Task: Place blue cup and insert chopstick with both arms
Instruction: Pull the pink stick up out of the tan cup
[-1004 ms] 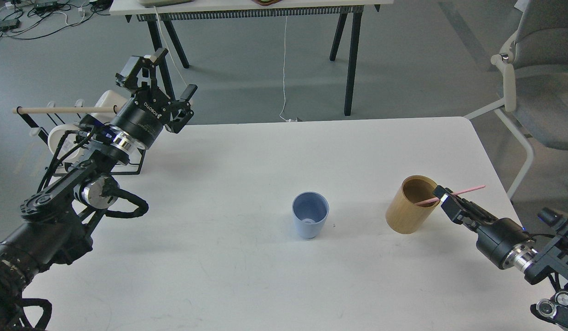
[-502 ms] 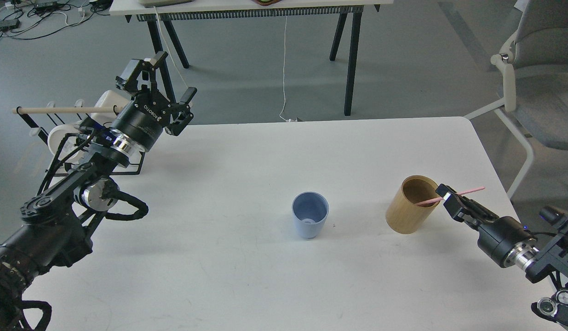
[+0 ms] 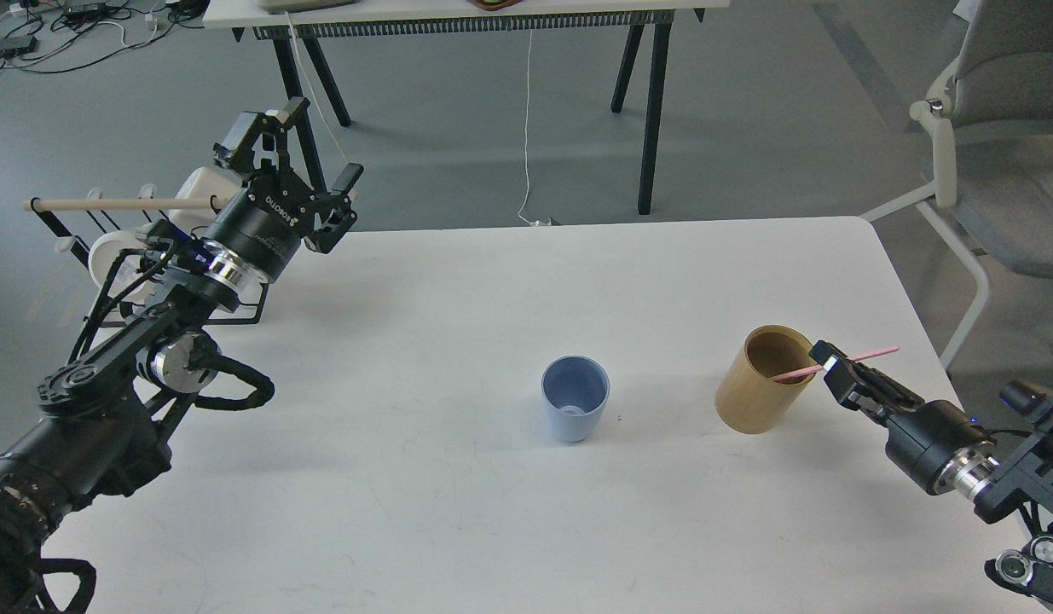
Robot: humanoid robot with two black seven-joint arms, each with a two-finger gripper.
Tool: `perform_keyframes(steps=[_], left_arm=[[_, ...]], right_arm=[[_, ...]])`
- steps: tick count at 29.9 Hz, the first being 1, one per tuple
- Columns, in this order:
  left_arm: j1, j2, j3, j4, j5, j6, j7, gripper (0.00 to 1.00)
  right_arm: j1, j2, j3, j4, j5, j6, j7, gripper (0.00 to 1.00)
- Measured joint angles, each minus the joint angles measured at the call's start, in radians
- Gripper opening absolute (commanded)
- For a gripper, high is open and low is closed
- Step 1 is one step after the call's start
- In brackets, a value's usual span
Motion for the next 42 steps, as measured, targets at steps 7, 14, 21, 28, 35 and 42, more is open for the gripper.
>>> perform_keyframes(steps=[7,14,21,28,35,42], left_arm=[[0.000,0.000,0.000,0.000,0.000,0.000,0.000,0.99],[0.006,-0.002,-0.004,0.000,0.000,0.000,0.000,0.99],[0.012,-0.012,-0.012,0.000,0.000,0.000,0.000,0.99],[0.013,-0.015,-0.012,0.000,0.000,0.000,0.000,0.99],[0.015,-0.020,-0.014,-0.001,0.000,0.000,0.000,0.99],[0.016,-0.024,-0.014,-0.002,0.000,0.000,0.000,0.99]], right_arm=[[0.003,0.000,-0.001,-0.002,0.000,0.000,-0.001,0.07],[0.005,-0.001,-0.002,0.000,0.000,0.000,-0.002,0.04],[0.008,-0.027,0.002,0.008,0.002,0.000,-0.002,0.04],[0.015,-0.081,0.007,0.045,0.008,0.000,-0.002,0.04],[0.042,-0.158,0.017,0.119,0.010,0.000,-0.003,0.04],[0.109,-0.267,0.019,0.209,0.034,0.000,0.001,0.04]])
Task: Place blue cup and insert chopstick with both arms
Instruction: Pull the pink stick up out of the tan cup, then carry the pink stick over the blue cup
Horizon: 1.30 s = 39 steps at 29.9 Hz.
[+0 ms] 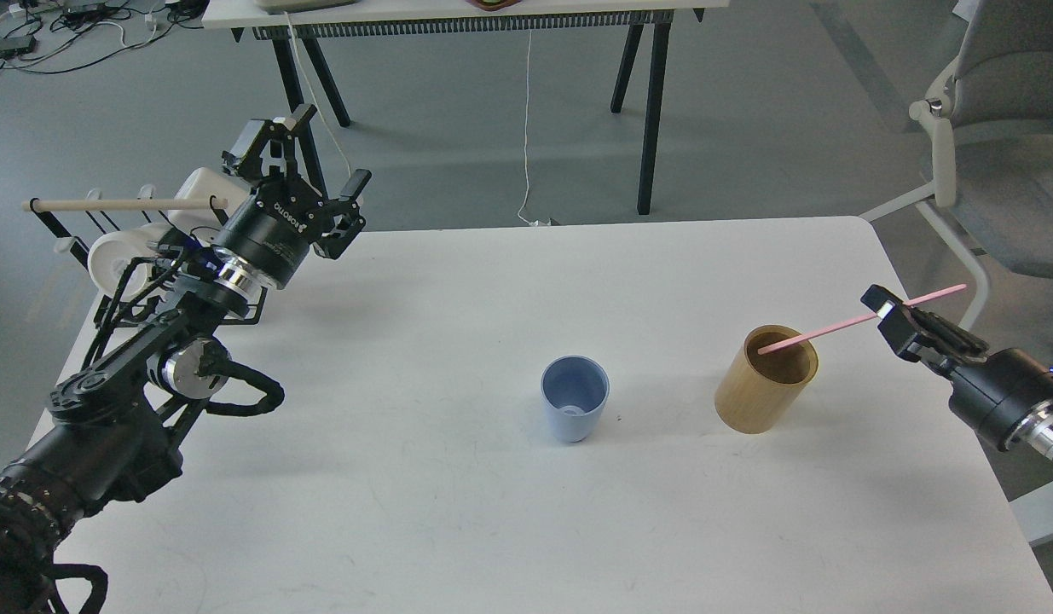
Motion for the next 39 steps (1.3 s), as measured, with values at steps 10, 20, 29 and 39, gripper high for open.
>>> perform_keyframes(steps=[10,20,29,39], left_arm=[[0.005,0.001,0.000,0.000,0.000,0.000,0.000,0.99],[0.016,0.005,-0.005,0.000,0.000,0.000,0.000,0.99],[0.017,0.003,-0.005,0.001,0.000,0.000,0.000,0.99],[0.019,-0.002,-0.005,0.002,0.000,0.000,0.000,0.99]], right_arm=[[0.147,-0.078,-0.006,0.121,0.030,0.000,0.007,0.03],[0.357,0.177,-0.080,0.058,0.127,0.000,0.052,0.03],[0.526,0.333,-0.351,-0.048,0.100,0.000,0.049,0.03],[0.573,0.353,-0.493,-0.067,0.008,0.000,0.049,0.04]])
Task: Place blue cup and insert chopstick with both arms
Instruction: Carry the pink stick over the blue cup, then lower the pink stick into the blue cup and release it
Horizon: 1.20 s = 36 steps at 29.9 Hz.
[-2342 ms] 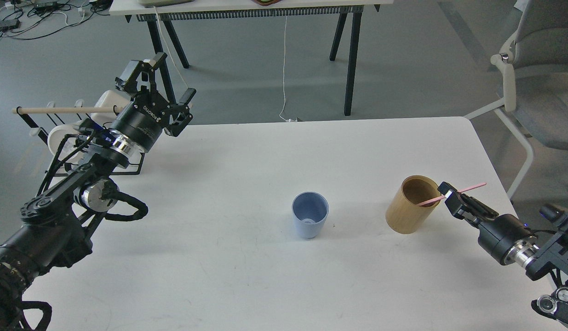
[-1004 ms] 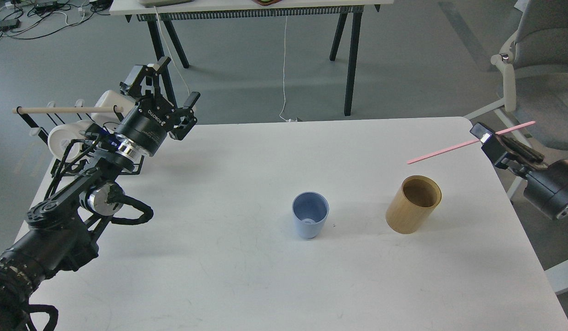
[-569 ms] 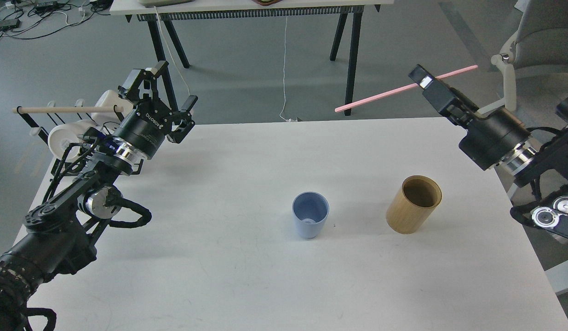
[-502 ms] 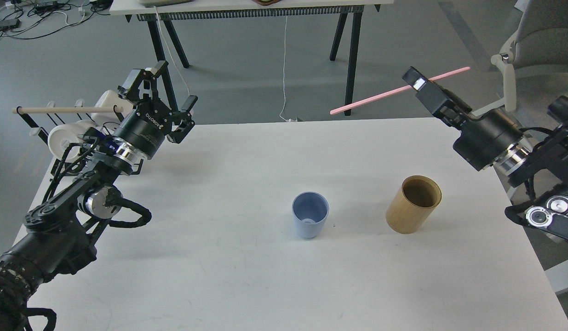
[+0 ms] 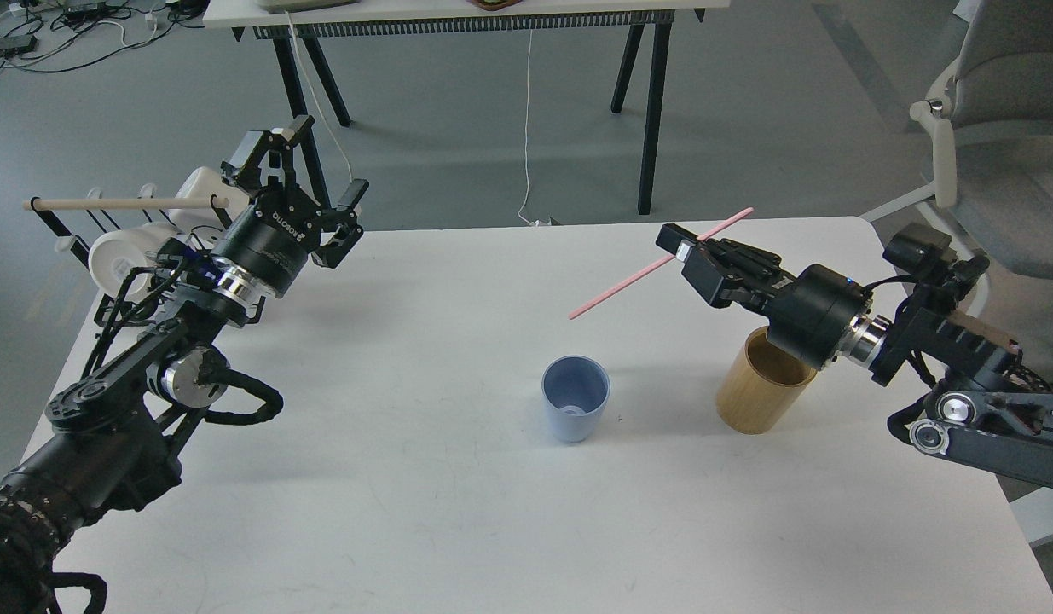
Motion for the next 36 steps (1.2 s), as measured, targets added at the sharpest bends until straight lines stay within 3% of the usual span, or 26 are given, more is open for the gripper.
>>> perform_keyframes(steps=[12,29,36], left_arm=[[0.011,-0.001,0.001,0.000,0.001,0.000,0.000,0.99],[0.018,-0.001,-0.001,0.014,0.000,0.000,0.000,0.99],[0.018,-0.003,-0.002,0.014,0.000,0.000,0.000,0.99]], right_arm=[[0.000,0.069,-0.041,-0.090,-0.052,0.000,0.002,0.04],[0.047,0.097,-0.126,-0.092,-0.053,0.000,0.001,0.06],[0.050,0.106,-0.153,-0.091,-0.054,0.000,0.002,0.16]])
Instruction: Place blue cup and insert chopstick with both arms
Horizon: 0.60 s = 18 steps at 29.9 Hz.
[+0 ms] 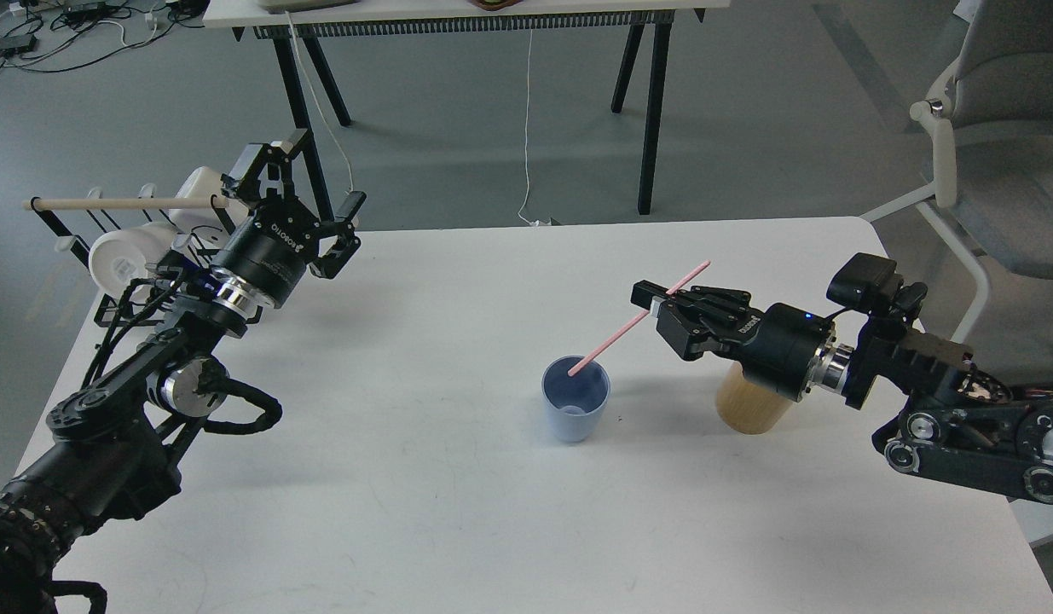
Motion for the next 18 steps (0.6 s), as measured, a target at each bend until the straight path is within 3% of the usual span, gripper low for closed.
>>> perform_keyframes(steps=[9,11,13,18], left_arm=[[0.000,0.001,0.000,0.000,0.000,0.000,0.000,0.99],[0.000,0.001,0.000,0.000,0.000,0.000,0.000,0.99],[0.000,0.002,0.000,0.000,0.000,0.000,0.000,0.99],[0.000,0.001,-0.003,-0.001,0.000,0.000,0.000,0.99]], right_arm=[[0.003,0.029,-0.005,-0.004,0.004,0.000,-0.001,0.44],[0.005,0.034,-0.004,-0.004,0.004,0.000,-0.001,0.57],[0.007,0.037,-0.001,-0.002,0.006,0.000,-0.002,0.80],[0.011,0.039,0.027,0.004,0.018,0.000,-0.003,0.88]])
